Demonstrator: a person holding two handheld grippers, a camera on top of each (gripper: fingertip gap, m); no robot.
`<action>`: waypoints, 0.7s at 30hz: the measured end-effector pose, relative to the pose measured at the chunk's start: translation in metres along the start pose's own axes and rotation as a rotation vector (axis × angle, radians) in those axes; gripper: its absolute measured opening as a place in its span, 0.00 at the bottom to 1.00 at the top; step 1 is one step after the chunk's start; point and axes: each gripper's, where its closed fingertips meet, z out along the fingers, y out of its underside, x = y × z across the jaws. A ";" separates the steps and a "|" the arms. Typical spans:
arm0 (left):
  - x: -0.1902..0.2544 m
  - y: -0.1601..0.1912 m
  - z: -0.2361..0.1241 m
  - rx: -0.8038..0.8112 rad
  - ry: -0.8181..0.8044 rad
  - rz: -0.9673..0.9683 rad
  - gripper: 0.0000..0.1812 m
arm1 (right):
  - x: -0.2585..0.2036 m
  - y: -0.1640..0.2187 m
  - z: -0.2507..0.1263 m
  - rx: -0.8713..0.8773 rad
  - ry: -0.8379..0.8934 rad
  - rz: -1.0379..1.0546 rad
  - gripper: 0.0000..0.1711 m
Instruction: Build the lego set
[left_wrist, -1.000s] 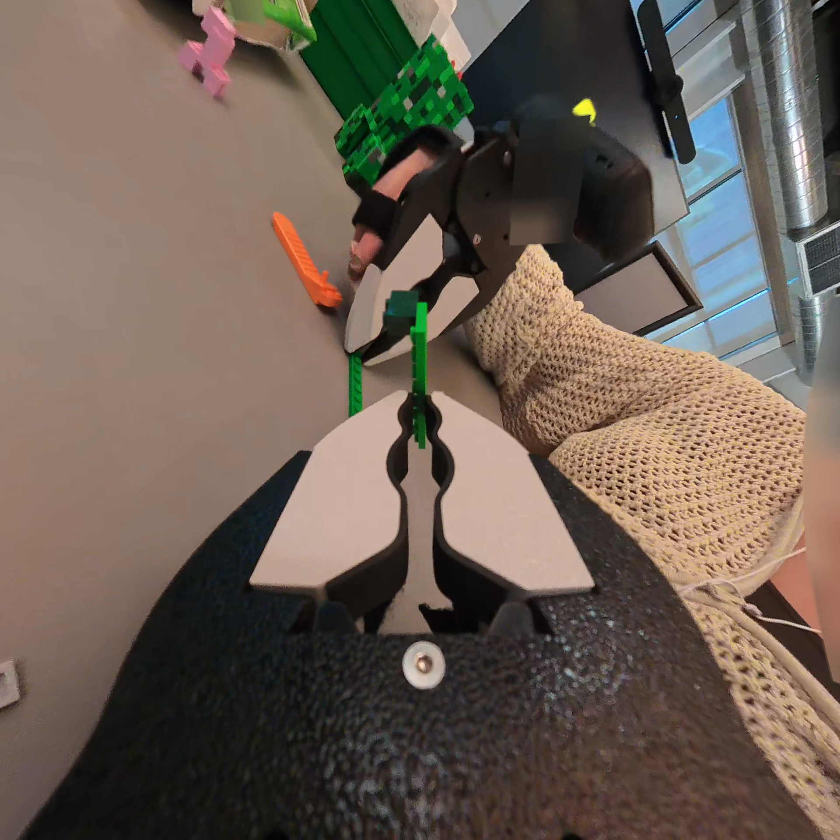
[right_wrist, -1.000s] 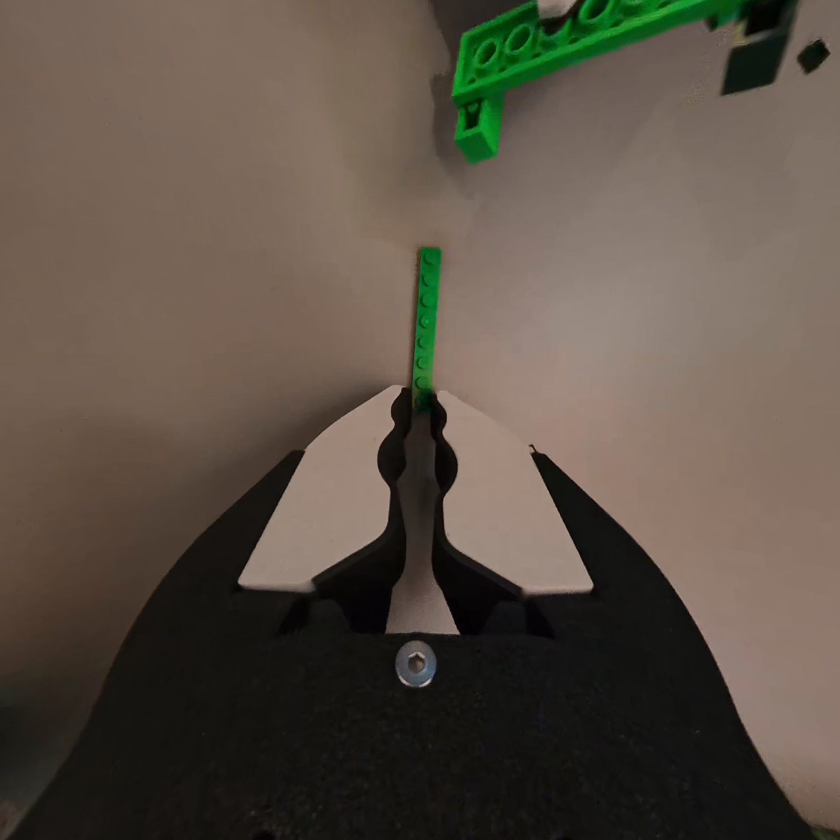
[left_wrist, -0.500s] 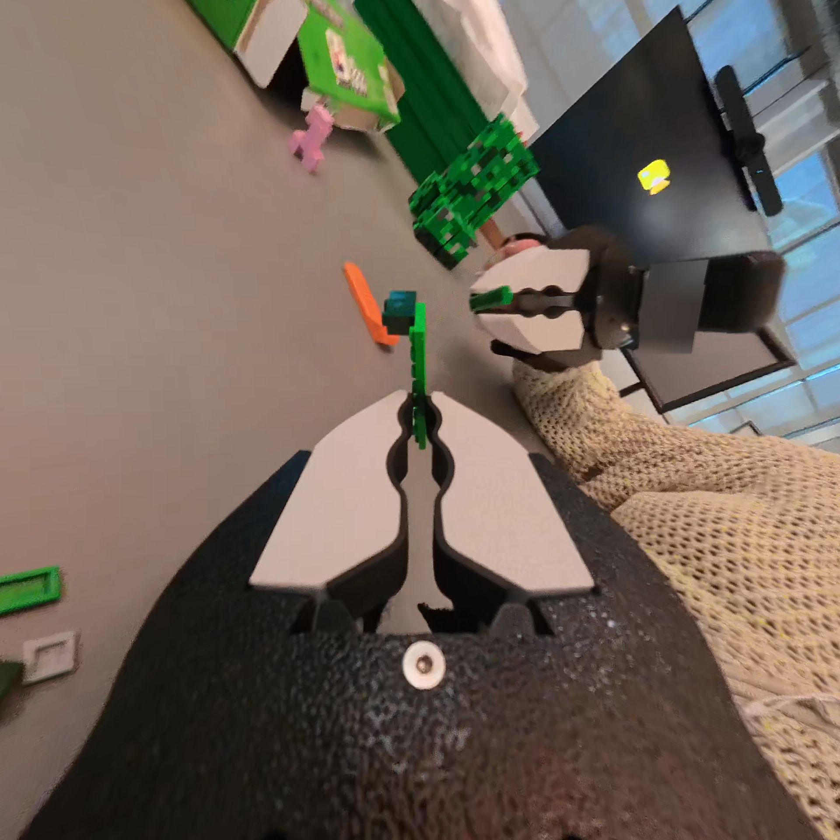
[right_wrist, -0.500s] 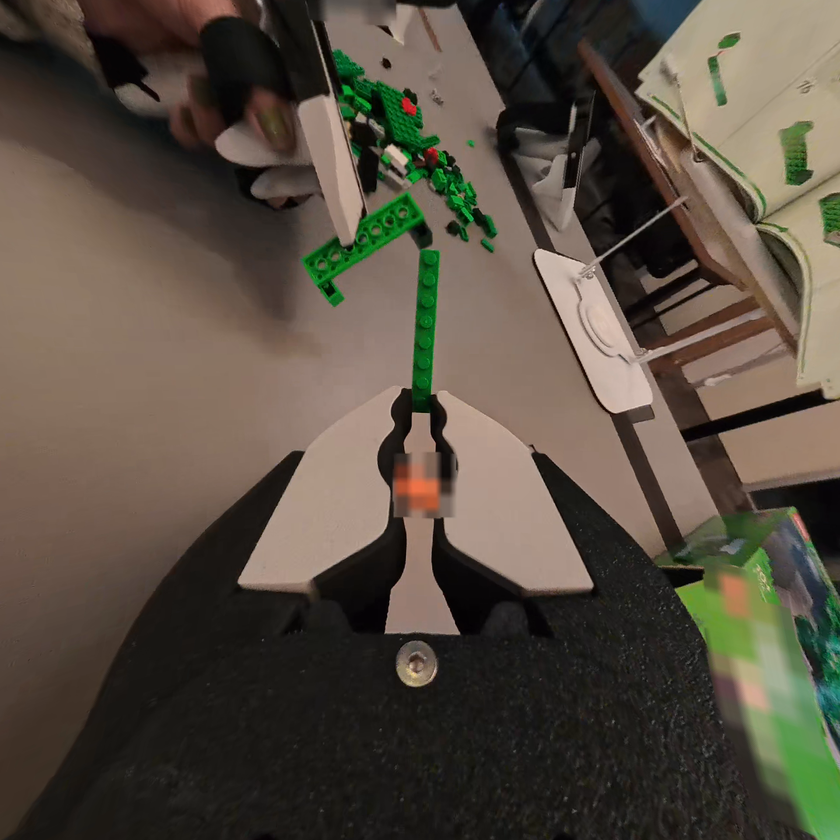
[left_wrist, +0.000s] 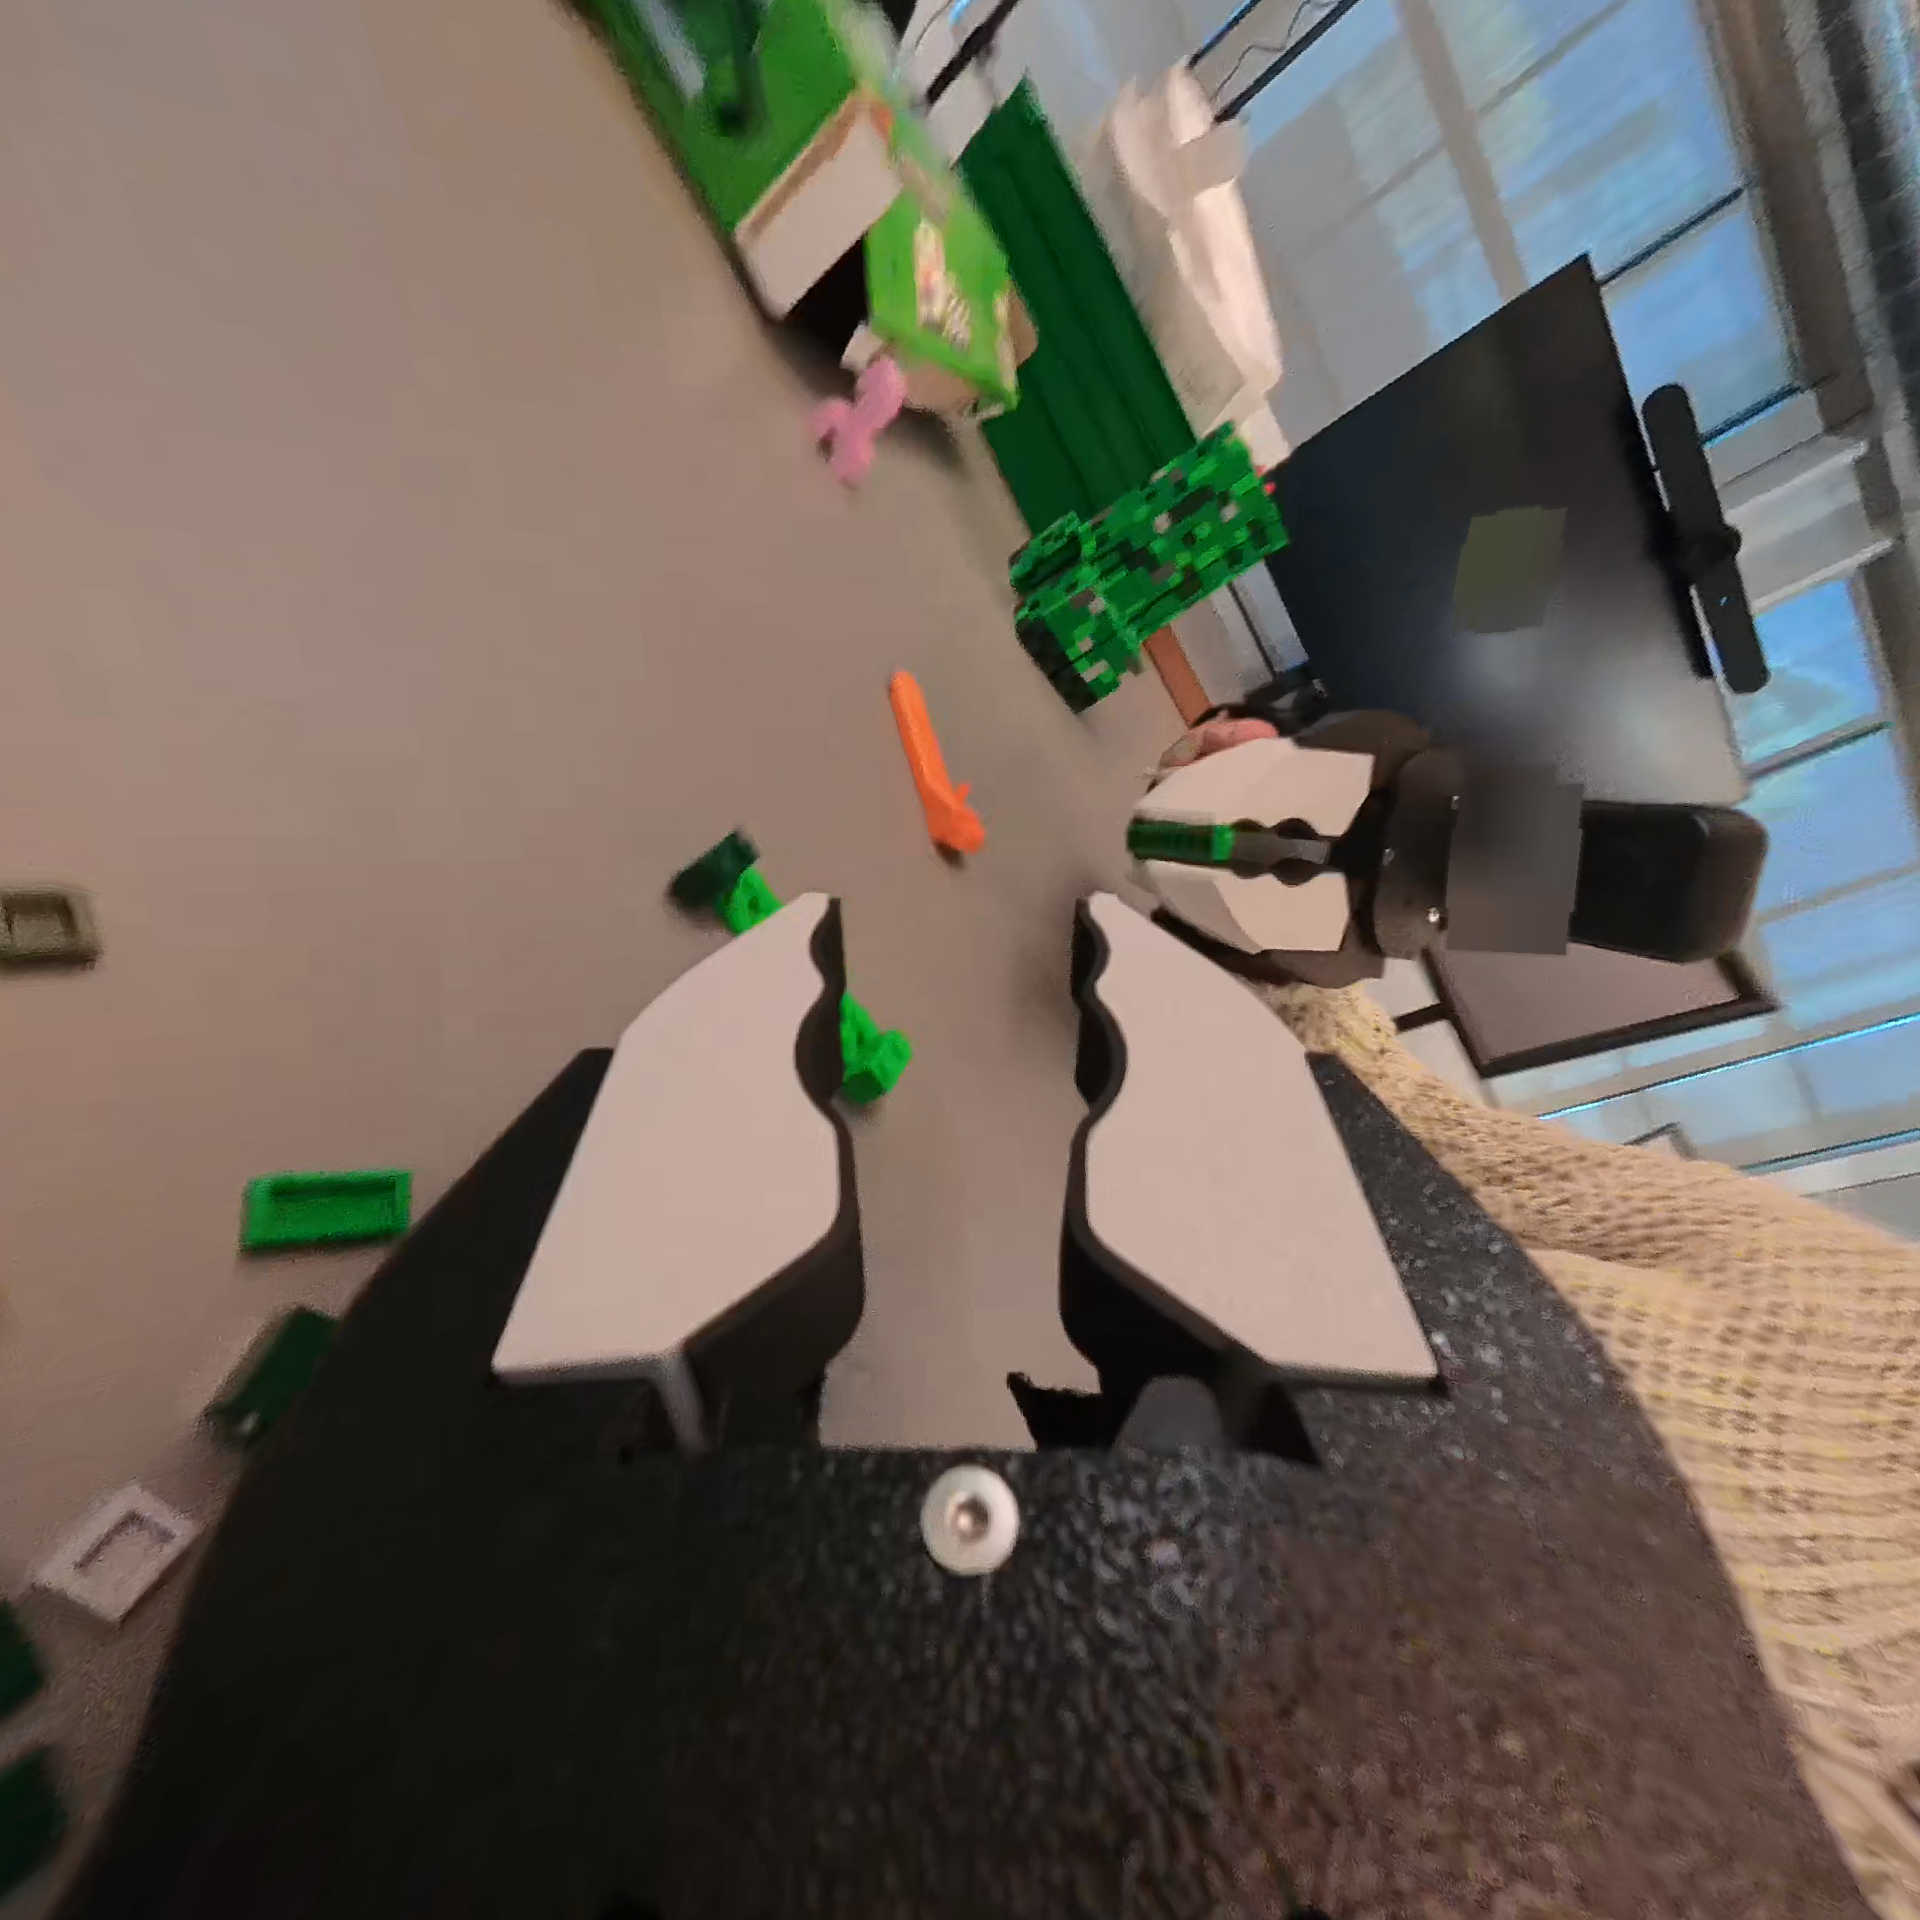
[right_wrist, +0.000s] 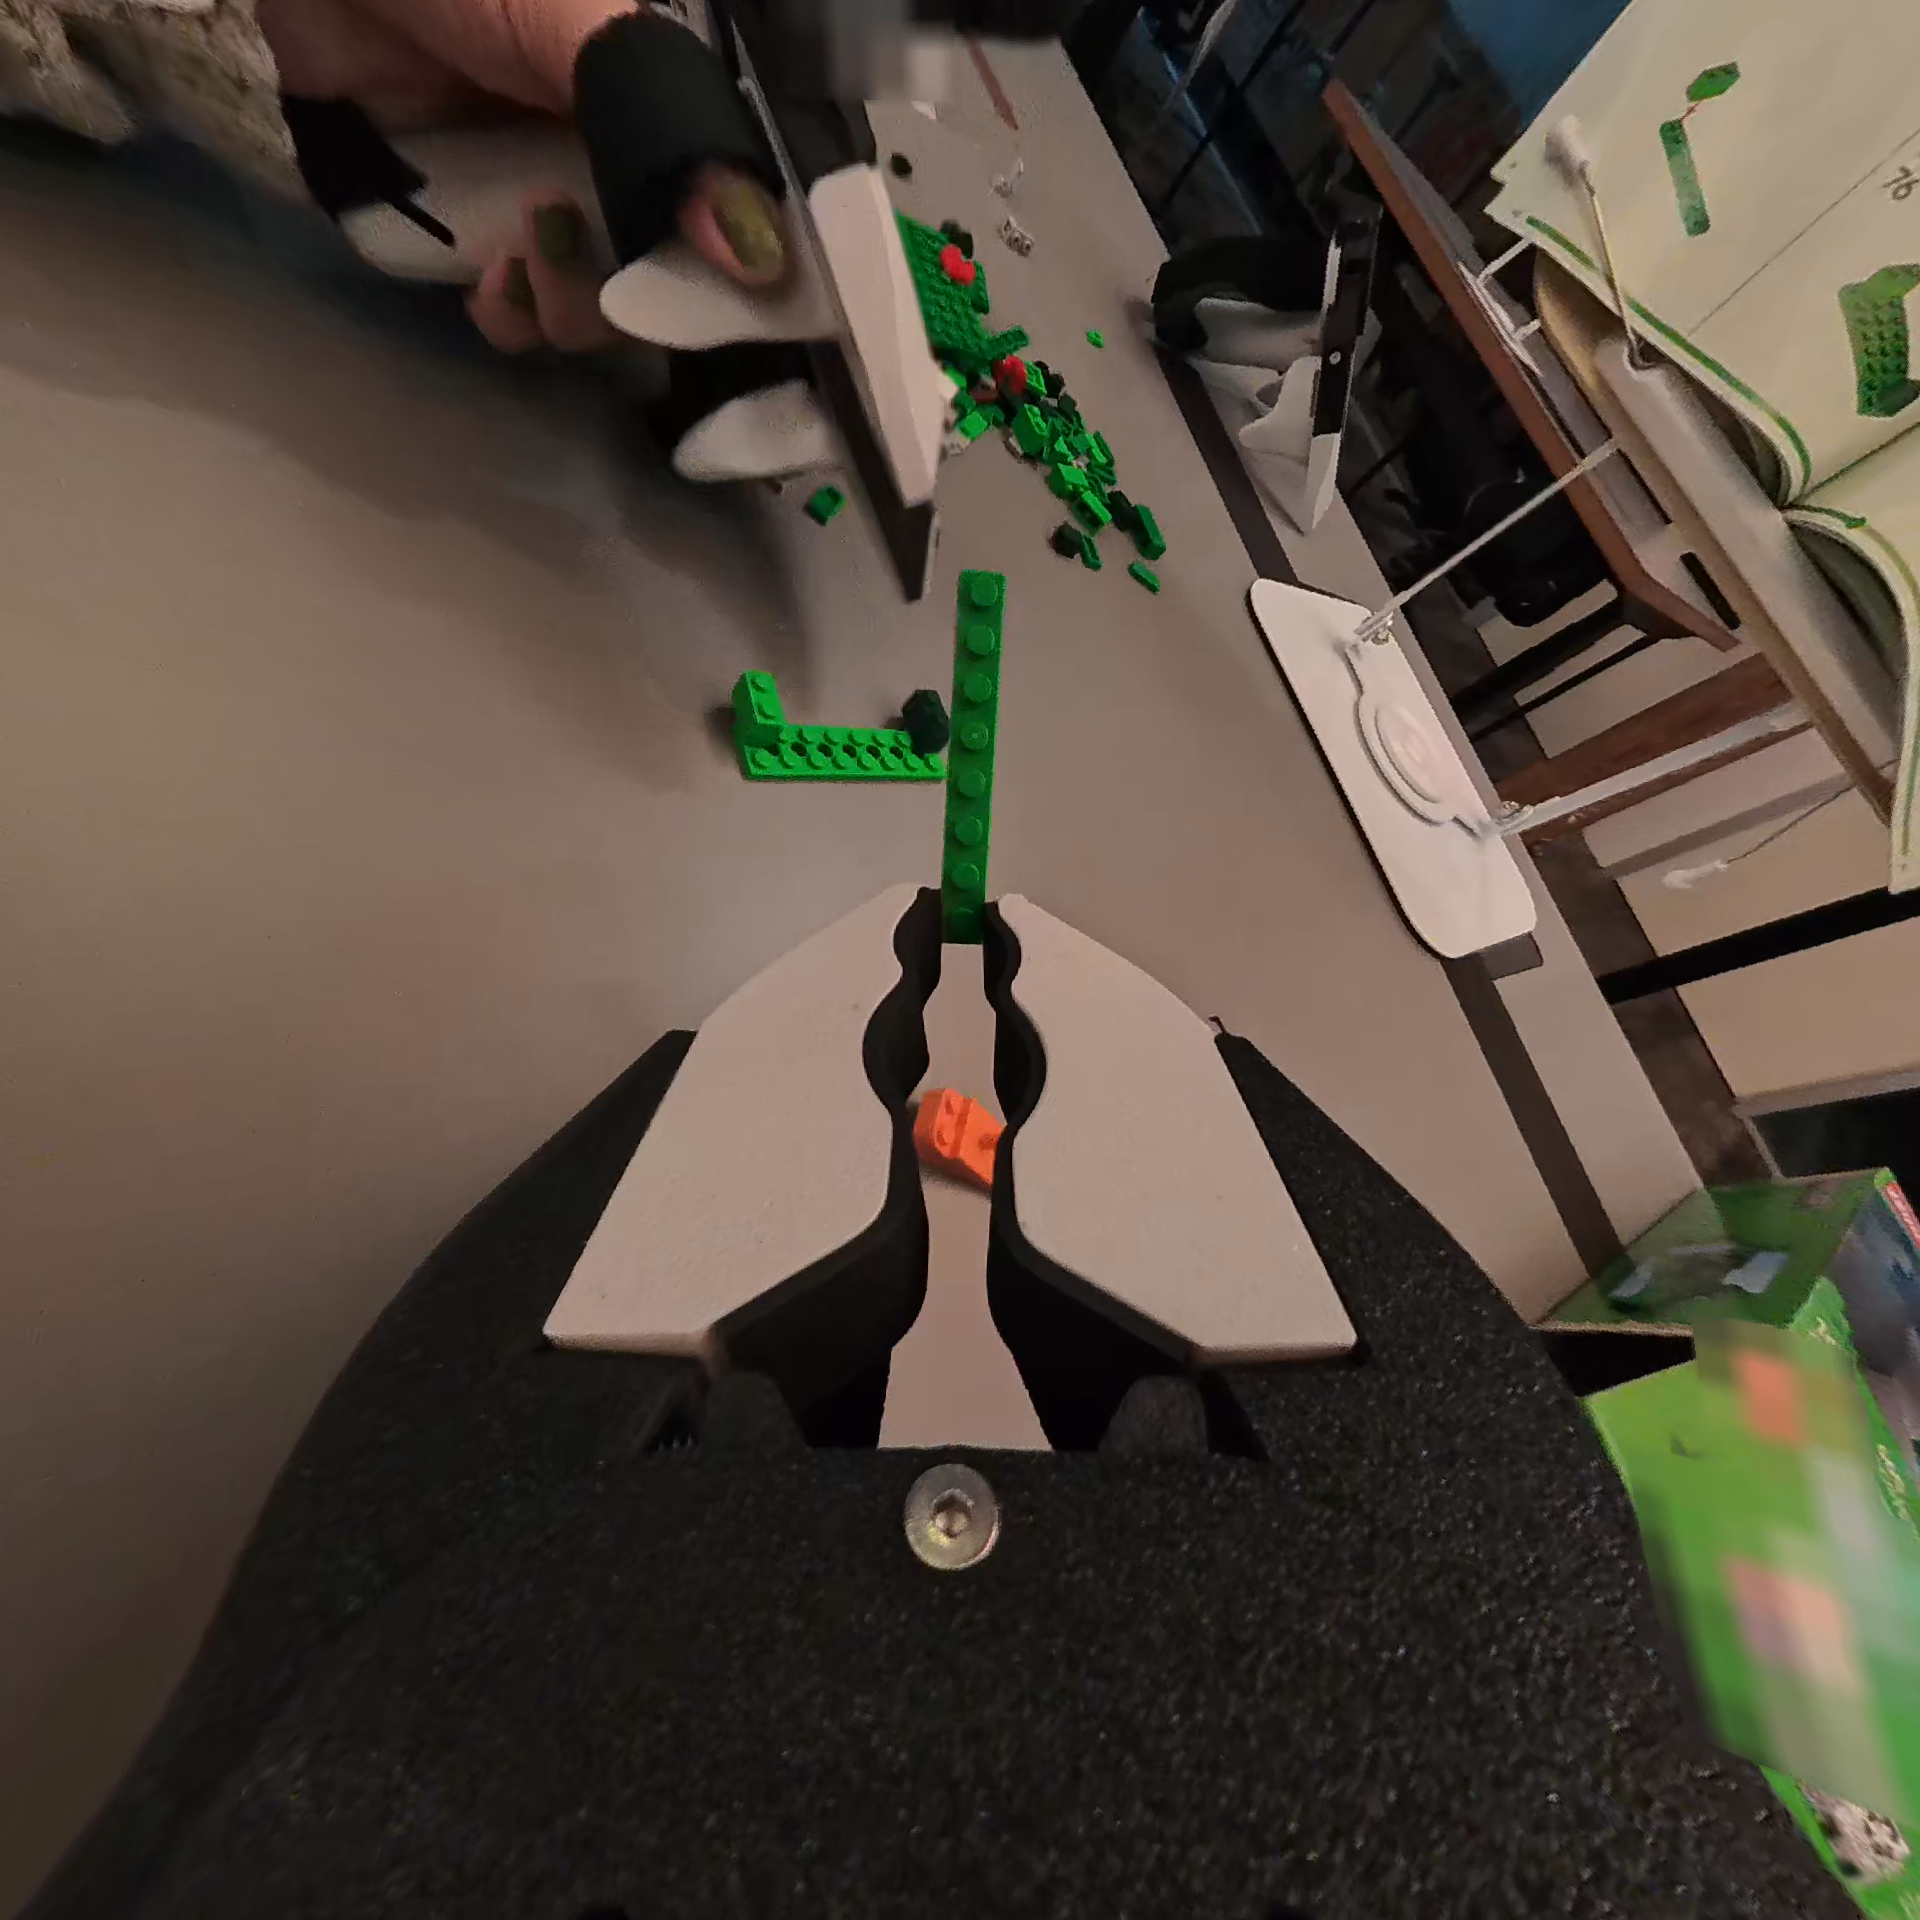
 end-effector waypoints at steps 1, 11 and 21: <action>0.008 -0.006 -0.002 0.030 0.006 0.075 0.23 | -0.001 -0.002 0.000 0.007 -0.007 0.016 0.04; 0.069 0.027 0.022 -0.124 -0.301 1.544 0.26 | -0.024 -0.016 0.000 0.068 -0.231 0.274 0.04; 0.042 0.034 0.034 -0.337 -0.715 2.141 0.02 | -0.038 -0.027 -0.011 0.126 -0.397 0.361 0.04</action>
